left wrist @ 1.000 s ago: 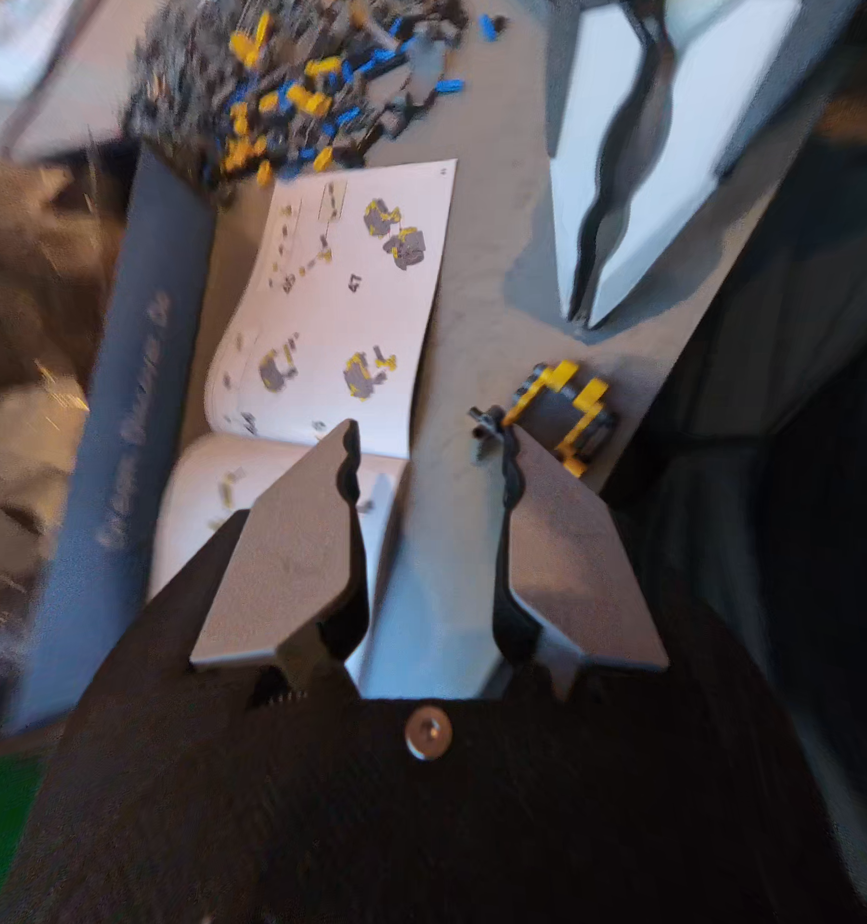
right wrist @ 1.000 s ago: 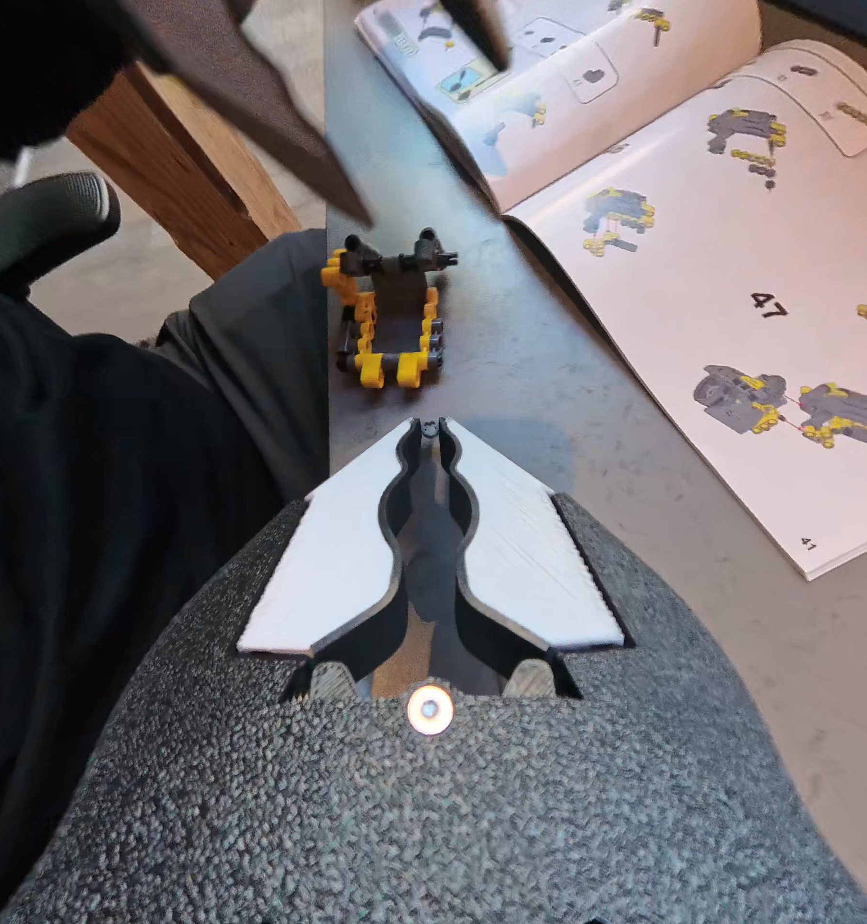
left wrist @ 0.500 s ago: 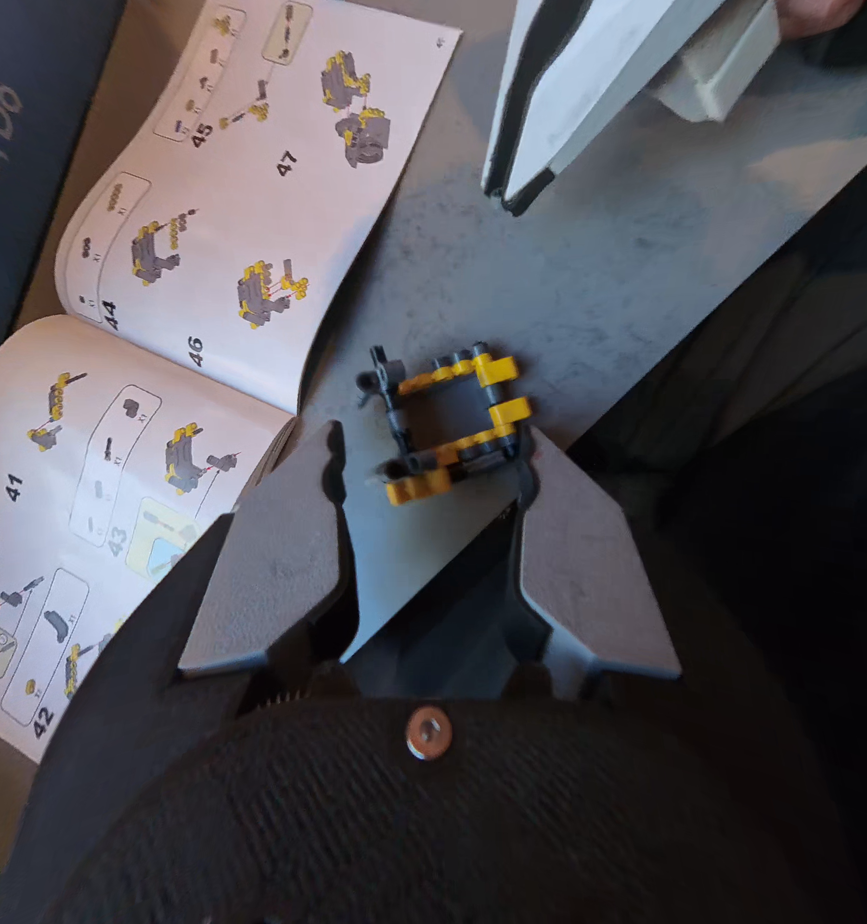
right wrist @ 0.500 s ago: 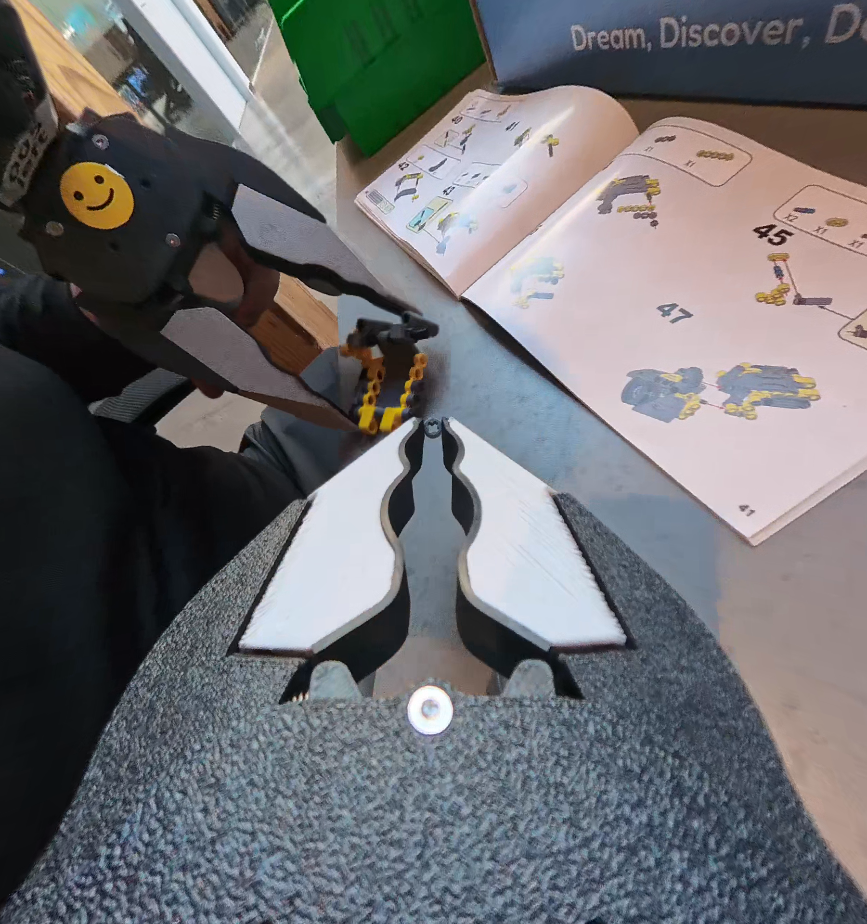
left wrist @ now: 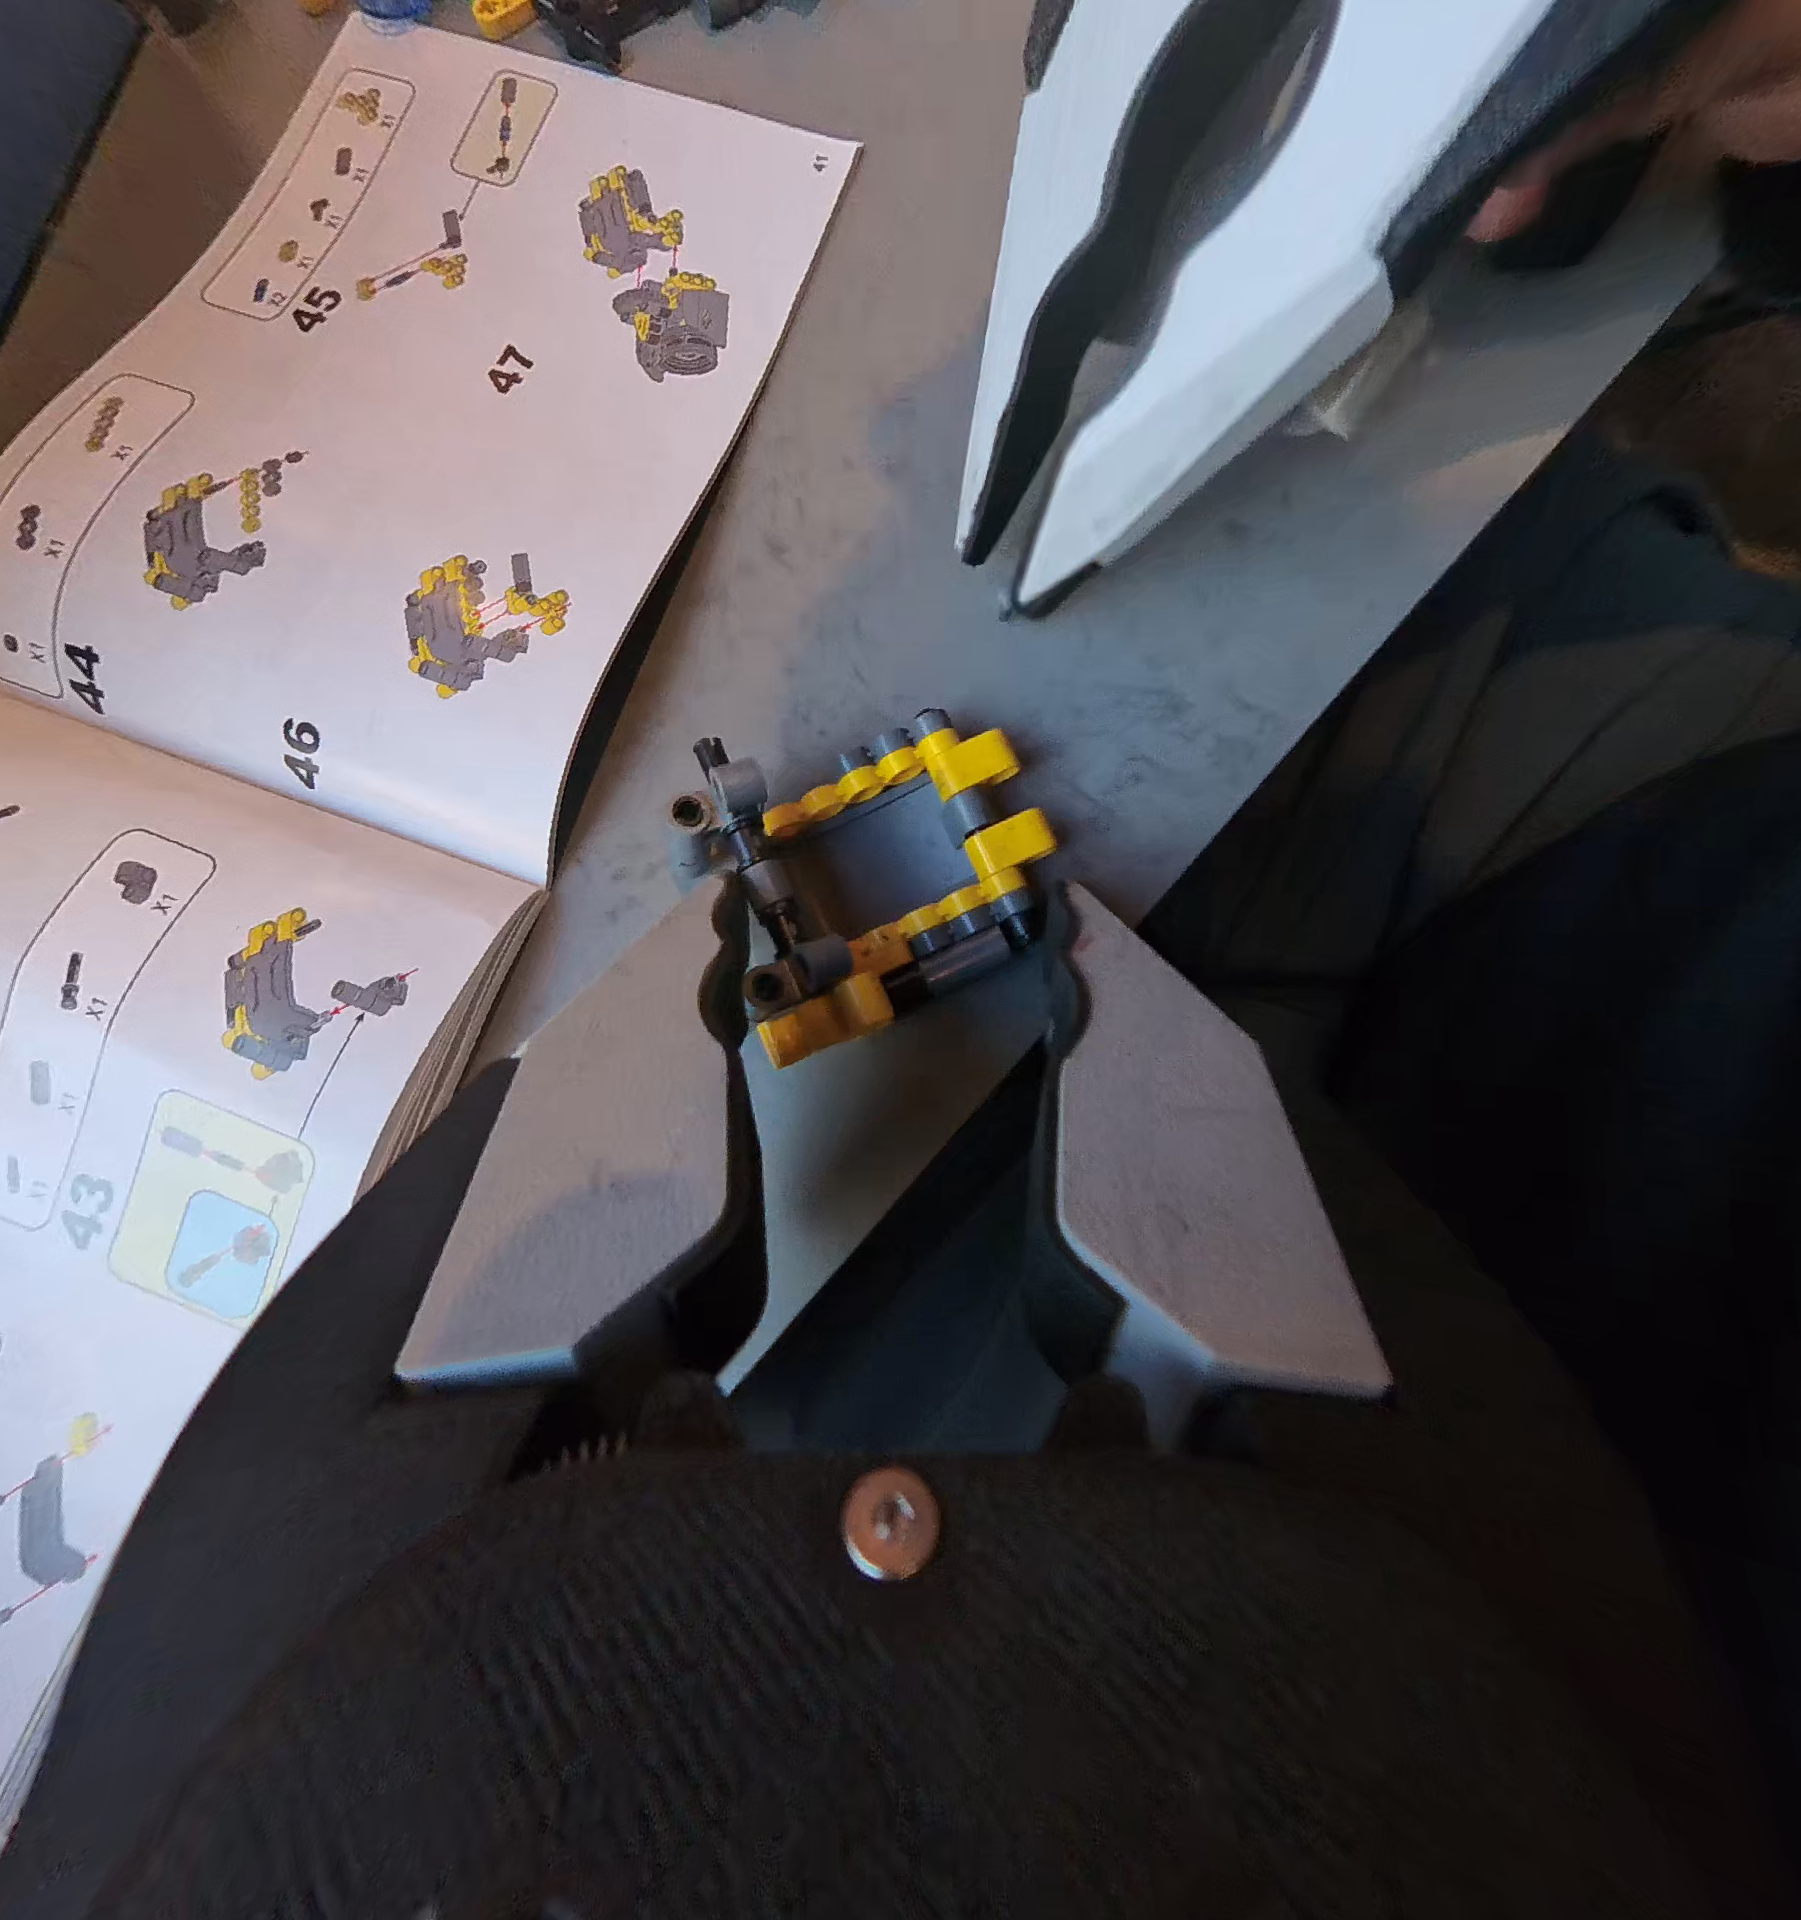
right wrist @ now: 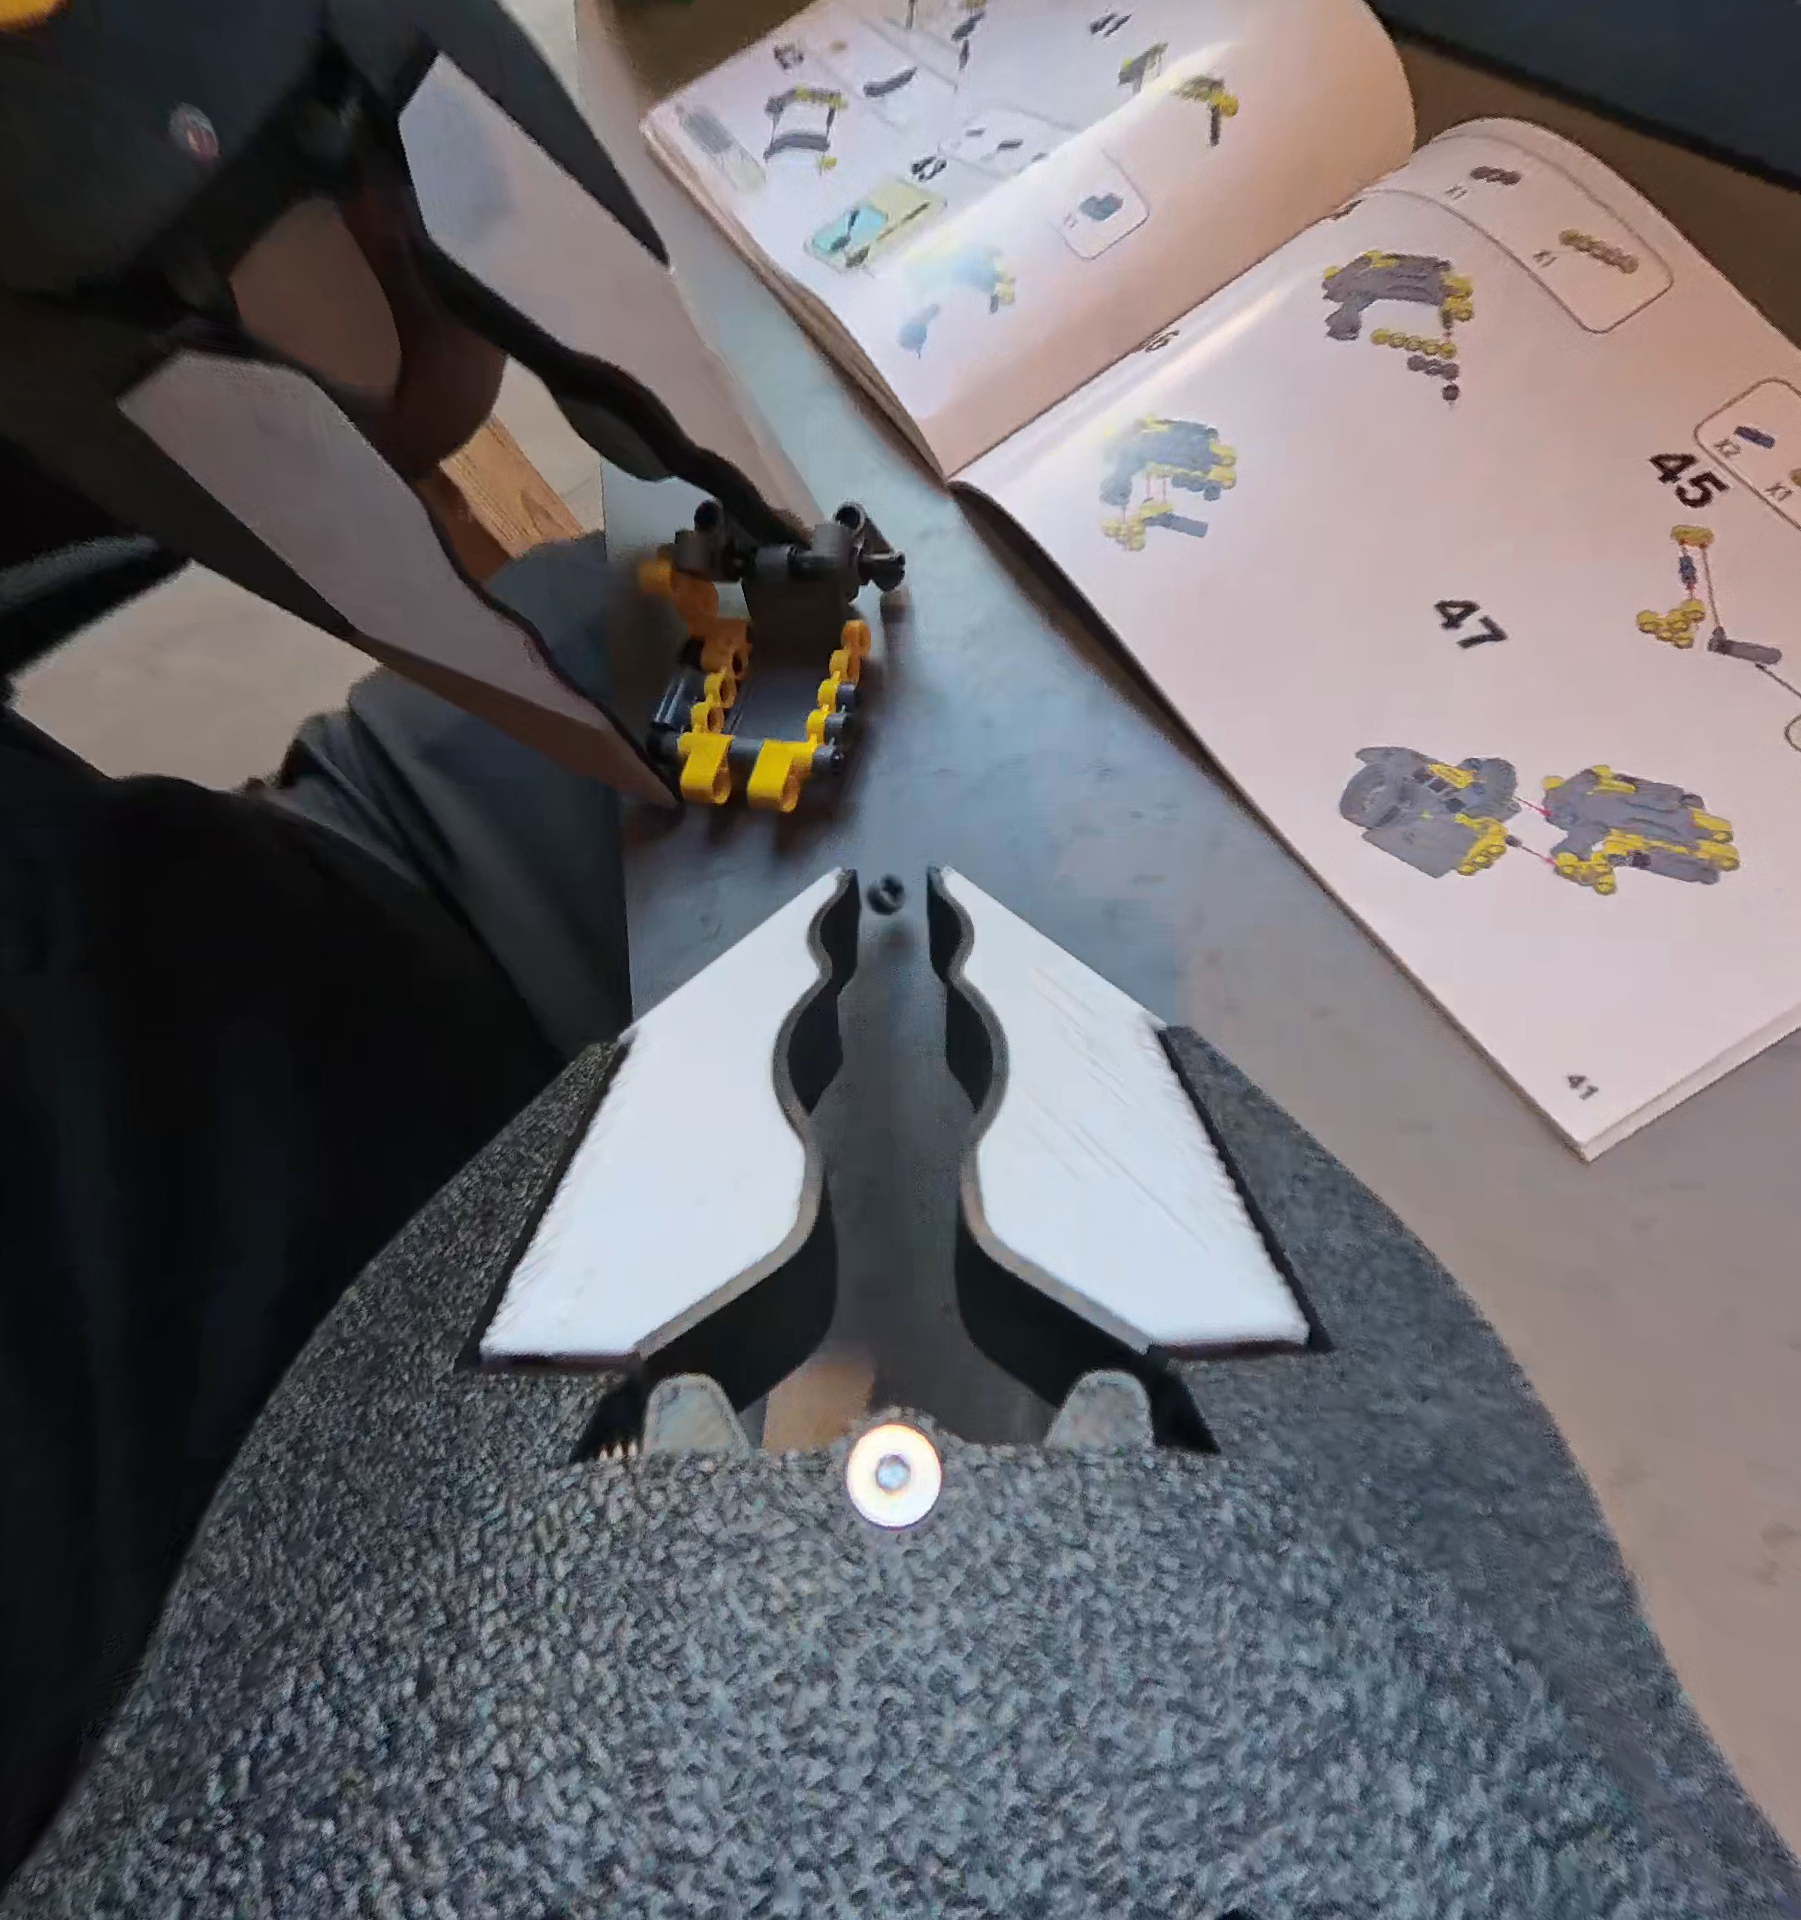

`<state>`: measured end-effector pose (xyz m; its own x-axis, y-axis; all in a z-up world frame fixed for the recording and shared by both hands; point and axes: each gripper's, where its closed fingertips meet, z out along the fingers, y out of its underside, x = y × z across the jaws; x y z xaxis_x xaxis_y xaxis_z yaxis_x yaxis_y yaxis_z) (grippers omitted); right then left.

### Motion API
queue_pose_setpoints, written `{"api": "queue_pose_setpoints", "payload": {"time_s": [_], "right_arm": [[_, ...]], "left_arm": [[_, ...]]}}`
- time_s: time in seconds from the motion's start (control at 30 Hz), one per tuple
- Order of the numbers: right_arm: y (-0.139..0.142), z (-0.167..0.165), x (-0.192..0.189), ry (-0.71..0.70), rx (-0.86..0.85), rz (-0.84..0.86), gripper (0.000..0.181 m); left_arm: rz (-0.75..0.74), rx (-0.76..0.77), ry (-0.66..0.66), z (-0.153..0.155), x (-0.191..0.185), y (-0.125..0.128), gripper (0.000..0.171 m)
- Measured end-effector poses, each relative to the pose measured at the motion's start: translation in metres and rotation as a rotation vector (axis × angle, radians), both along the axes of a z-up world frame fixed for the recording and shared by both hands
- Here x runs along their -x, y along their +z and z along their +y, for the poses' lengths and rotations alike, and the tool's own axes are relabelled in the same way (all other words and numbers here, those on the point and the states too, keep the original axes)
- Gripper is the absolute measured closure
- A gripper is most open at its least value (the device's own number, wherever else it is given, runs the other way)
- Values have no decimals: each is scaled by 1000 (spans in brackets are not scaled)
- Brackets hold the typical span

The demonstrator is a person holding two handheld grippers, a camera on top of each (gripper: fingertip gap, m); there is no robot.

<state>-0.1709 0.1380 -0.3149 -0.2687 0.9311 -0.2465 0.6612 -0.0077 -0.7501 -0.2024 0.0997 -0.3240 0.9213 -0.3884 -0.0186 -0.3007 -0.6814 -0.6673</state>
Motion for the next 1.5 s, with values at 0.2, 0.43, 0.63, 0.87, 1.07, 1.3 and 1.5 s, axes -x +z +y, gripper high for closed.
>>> {"api": "queue_pose_setpoints", "payload": {"time_s": [0.2,0.43,0.63,0.87,1.07,1.3,1.5], "right_arm": [[-3,-6,-2,42,-100,9,154],[-3,3,-5,-3,-117,13,154],[-2,22,-14,-103,-131,16,156],[-8,31,-9,-130,-180,-22,159],[6,7,-1,21,-341,84,158],[11,-19,23,184,-923,226,149],[7,-30,36,245,-1123,284,168]], "left_arm": [[-34,-22,-9,0,0,0,118],[-41,-50,-26,2,-1,0,118],[-52,-67,-11,1,0,0,118],[-60,-78,-6,1,0,0,118],[-67,-75,-10,-1,3,0,118],[-220,38,19,-1,6,6,119],[-317,134,15,-2,2,13,119]]}}
